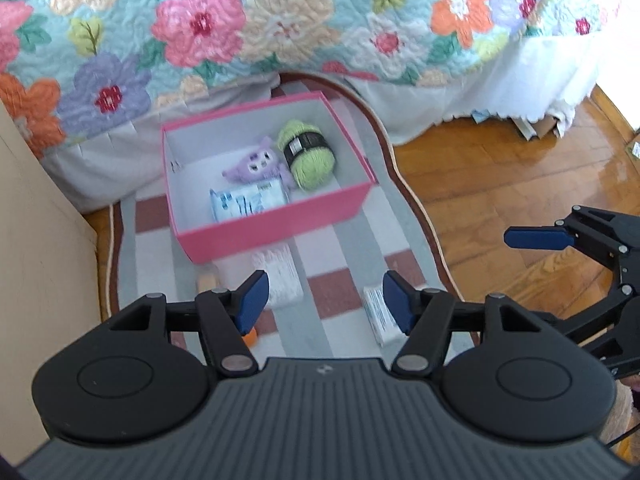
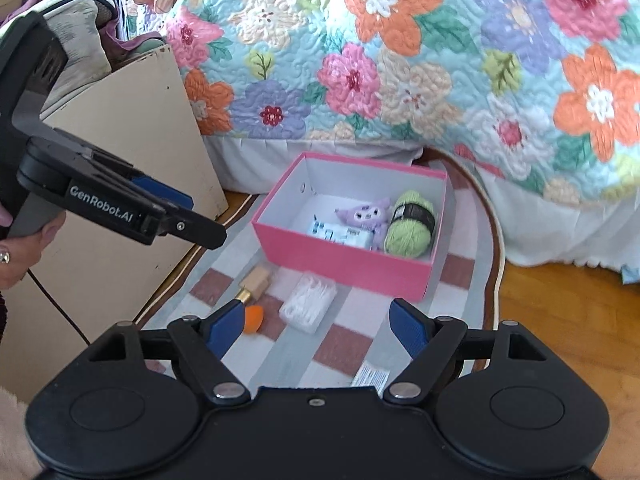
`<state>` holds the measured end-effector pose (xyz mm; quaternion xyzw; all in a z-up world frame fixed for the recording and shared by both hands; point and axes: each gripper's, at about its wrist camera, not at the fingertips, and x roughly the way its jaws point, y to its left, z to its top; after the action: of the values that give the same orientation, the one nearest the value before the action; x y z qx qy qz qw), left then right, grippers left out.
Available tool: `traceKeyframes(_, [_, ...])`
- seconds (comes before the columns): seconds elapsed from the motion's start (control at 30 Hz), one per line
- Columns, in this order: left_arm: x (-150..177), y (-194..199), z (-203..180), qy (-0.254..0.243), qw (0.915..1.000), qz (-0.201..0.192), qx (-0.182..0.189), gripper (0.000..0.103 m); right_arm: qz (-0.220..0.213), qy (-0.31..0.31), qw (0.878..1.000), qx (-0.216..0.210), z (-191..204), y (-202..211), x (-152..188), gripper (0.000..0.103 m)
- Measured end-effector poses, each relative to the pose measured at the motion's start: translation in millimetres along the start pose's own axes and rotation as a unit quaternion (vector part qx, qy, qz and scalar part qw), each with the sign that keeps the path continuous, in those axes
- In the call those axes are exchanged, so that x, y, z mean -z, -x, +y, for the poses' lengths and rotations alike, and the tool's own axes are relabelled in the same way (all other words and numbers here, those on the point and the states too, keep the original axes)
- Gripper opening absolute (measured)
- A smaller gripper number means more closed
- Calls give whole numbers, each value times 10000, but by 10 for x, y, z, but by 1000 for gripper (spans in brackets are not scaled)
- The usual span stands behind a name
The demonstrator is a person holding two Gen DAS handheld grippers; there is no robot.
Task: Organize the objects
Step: 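Open the right tool to release the wet-wipe pack and withdraw, then move the right tool to the white wrapped pack and grasp it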
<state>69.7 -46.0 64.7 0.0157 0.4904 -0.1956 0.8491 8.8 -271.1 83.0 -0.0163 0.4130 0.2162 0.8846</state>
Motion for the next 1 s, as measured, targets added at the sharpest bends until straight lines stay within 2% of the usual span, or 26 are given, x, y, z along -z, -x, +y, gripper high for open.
traceKeyframes(0.17, [230,-232,-29,0,9994,231,253,70,131,-226,9996,-68,-97,-103,287,83])
traceKeyframes(0.3, [415,-542,-35,-21,9985,463,297,73,192,-346,9992,-78,-159,-241,523,83])
traceKeyframes(0.47, [580,-910,-18,103,9969,619,484,75,241,-189,9991,289,-190,-513,813,83])
traceKeyframes(0.6, [676,-1197,-64,126,9958,632,656,78,55,-222,9993,311,-254,-710,1003,83])
traceKeyframes(0.7, [716,-1374,-90,201,9948,599,793,86,-119,-81,9992,383,-245,-832,1119,84])
traceKeyframes(0.73, [733,-1442,-96,248,9947,605,795,91,-161,13,9987,489,-232,-873,1149,87])
traceKeyframes(0.77, [746,-1494,-98,297,9949,611,741,94,-196,129,9976,654,-213,-918,1178,94])
traceKeyframes(0.87, [776,-1650,-98,328,9963,568,555,95,-369,429,9928,1056,-186,-1044,1268,95])
traceKeyframes(1.0, [805,-1799,-101,202,9974,556,400,95,-403,500,9911,1169,-192,-1189,1319,95])
